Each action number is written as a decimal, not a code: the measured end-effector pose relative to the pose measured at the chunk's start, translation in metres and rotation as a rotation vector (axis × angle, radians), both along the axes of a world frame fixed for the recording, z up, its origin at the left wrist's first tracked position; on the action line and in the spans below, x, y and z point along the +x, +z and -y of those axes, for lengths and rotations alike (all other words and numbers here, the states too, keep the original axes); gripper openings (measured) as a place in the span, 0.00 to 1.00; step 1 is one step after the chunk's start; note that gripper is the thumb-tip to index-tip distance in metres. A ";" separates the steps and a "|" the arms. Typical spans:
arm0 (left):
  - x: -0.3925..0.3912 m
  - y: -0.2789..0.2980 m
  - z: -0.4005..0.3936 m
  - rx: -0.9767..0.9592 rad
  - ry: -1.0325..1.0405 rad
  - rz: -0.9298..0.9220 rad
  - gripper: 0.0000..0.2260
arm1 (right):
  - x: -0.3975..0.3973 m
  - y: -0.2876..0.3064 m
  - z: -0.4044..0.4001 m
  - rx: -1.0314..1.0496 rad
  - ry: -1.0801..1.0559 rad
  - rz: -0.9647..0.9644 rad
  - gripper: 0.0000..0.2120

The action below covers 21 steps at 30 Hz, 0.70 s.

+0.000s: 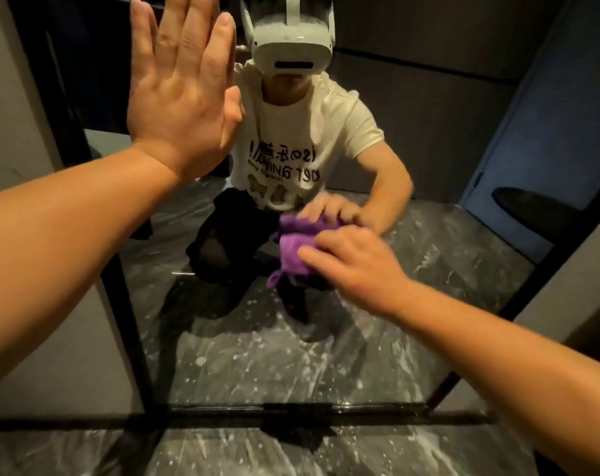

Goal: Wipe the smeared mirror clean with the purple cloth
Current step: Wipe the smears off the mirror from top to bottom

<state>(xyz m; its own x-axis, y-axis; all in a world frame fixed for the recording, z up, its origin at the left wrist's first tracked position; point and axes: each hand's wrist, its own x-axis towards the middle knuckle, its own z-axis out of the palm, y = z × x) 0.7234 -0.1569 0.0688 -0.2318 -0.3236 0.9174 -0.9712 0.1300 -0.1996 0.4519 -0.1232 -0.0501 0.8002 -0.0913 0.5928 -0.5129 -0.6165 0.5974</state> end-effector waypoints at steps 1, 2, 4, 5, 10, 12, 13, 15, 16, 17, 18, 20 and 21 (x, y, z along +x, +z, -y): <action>0.000 0.000 0.000 0.004 0.002 -0.004 0.29 | -0.015 0.043 0.000 -0.009 -0.006 0.156 0.08; 0.000 0.000 0.001 0.005 0.001 -0.005 0.29 | -0.030 0.081 0.000 -0.061 -0.065 0.315 0.11; 0.000 0.000 0.002 -0.009 -0.009 -0.002 0.29 | -0.055 0.123 0.003 -0.202 -0.212 0.544 0.08; 0.000 0.000 0.003 -0.021 -0.015 0.003 0.29 | -0.063 0.128 0.005 -0.299 -0.279 0.562 0.07; 0.004 -0.005 0.013 -0.091 -0.022 -0.003 0.29 | -0.042 0.025 0.019 0.075 -0.289 0.462 0.13; 0.004 -0.008 0.017 -0.146 -0.029 0.006 0.28 | -0.040 -0.066 0.016 0.219 -0.275 0.128 0.09; 0.005 -0.008 0.019 -0.171 -0.029 0.011 0.27 | -0.044 -0.117 0.006 0.294 -0.265 -0.078 0.08; 0.007 -0.009 0.022 -0.193 -0.044 0.003 0.27 | -0.058 -0.204 0.003 0.231 -0.222 -0.428 0.08; 0.007 -0.010 0.022 -0.197 -0.045 0.001 0.28 | -0.060 -0.224 0.001 0.226 -0.212 -0.473 0.08; 0.007 -0.010 0.023 -0.201 -0.040 0.003 0.28 | -0.060 -0.227 0.001 0.242 -0.188 -0.467 0.09; 0.006 -0.010 0.023 -0.192 -0.036 0.007 0.28 | -0.058 -0.221 0.002 0.277 -0.154 -0.438 0.10; 0.005 -0.007 0.021 -0.172 -0.042 0.022 0.29 | -0.055 -0.168 -0.006 0.302 -0.174 -0.306 0.06; 0.005 -0.006 0.019 -0.164 -0.048 0.021 0.29 | -0.056 -0.126 -0.009 0.277 -0.178 -0.157 0.04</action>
